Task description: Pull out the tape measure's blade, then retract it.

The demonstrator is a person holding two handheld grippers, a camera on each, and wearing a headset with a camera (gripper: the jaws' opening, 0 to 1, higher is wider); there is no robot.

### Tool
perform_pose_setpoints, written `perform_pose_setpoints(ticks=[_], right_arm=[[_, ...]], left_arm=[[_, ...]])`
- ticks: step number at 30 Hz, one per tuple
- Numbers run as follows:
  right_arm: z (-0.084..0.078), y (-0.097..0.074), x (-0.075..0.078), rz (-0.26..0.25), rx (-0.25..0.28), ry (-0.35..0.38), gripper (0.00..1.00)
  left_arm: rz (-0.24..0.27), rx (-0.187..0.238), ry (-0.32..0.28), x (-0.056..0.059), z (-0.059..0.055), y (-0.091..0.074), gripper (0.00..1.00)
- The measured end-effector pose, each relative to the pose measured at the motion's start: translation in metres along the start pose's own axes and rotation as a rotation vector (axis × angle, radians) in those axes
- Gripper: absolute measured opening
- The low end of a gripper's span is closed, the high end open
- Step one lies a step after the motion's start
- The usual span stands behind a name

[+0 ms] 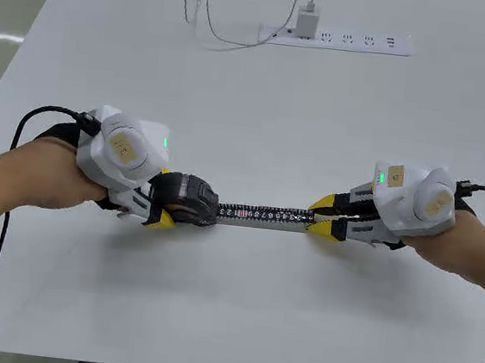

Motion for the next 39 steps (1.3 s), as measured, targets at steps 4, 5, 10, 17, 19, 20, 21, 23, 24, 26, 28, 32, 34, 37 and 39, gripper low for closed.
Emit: perform_pose_setpoints(ticks=[4,5,10,17,19,20,21,23,24,26,28,32,34,37,39], right_arm=[[-0.001,-0.003,0.000,-0.001,-0.001,0.007,0.07],[-0.002,-0.005,0.000,0.000,-0.002,0.007,0.07],[-0.003,-0.008,0.001,-0.001,-0.012,0.003,0.07],[-0.006,-0.013,0.001,-0.003,-0.022,0.004,0.07],[-0.007,-0.014,0.002,-0.004,-0.023,0.004,0.07],[-0.008,-0.015,0.002,-0.004,-0.024,0.005,0.07],[-0.009,-0.016,0.002,-0.005,-0.026,0.006,0.07],[-0.011,-0.017,0.003,-0.005,-0.029,0.006,0.07],[-0.012,-0.018,0.003,-0.005,-0.031,0.006,0.07],[-0.014,-0.019,0.004,-0.005,-0.033,0.007,0.07],[-0.016,-0.021,0.004,-0.006,-0.037,0.010,0.07],[-0.018,-0.025,0.005,-0.008,-0.045,0.012,0.07],[-0.020,-0.026,0.005,-0.009,-0.048,0.015,0.07],[-0.022,-0.028,0.006,-0.009,-0.053,0.023,0.07],[-0.023,-0.030,0.006,-0.010,-0.057,0.023,0.07]], left_arm=[[0.002,-0.002,0.000,0.000,0.000,0.000,0.30],[0.001,-0.001,0.000,0.000,0.000,0.000,0.30],[0.003,-0.002,0.000,0.000,0.000,0.000,0.30],[0.002,-0.001,0.000,0.000,-0.001,0.000,0.30],[0.001,-0.001,0.002,0.000,-0.001,0.000,0.30],[0.001,-0.002,0.002,0.000,-0.001,0.000,0.30],[0.001,-0.002,0.002,-0.001,-0.001,0.001,0.30],[0.001,-0.002,0.003,0.000,-0.001,0.001,0.30],[0.001,-0.002,0.003,0.000,-0.001,0.001,0.30],[0.001,-0.003,0.004,0.000,0.000,0.001,0.30],[0.001,-0.003,0.004,0.000,-0.001,0.001,0.30],[0.001,-0.004,0.004,-0.001,-0.001,0.001,0.30],[0.000,-0.005,0.004,-0.001,0.000,0.001,0.30],[0.000,-0.007,0.004,0.000,0.000,0.001,0.30],[0.000,-0.008,0.004,-0.001,0.000,0.001,0.30]])
Point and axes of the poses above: the centre of the closed fingertips' face, and the gripper's own axes: y roughly forward along the fingers, x roughly to its right, z roughly out of its top, the point moved 10 cm from there along -y, roughly backward along the fingers, and after that the axes turned 4 degrees about -x, right-handed, at the moved point
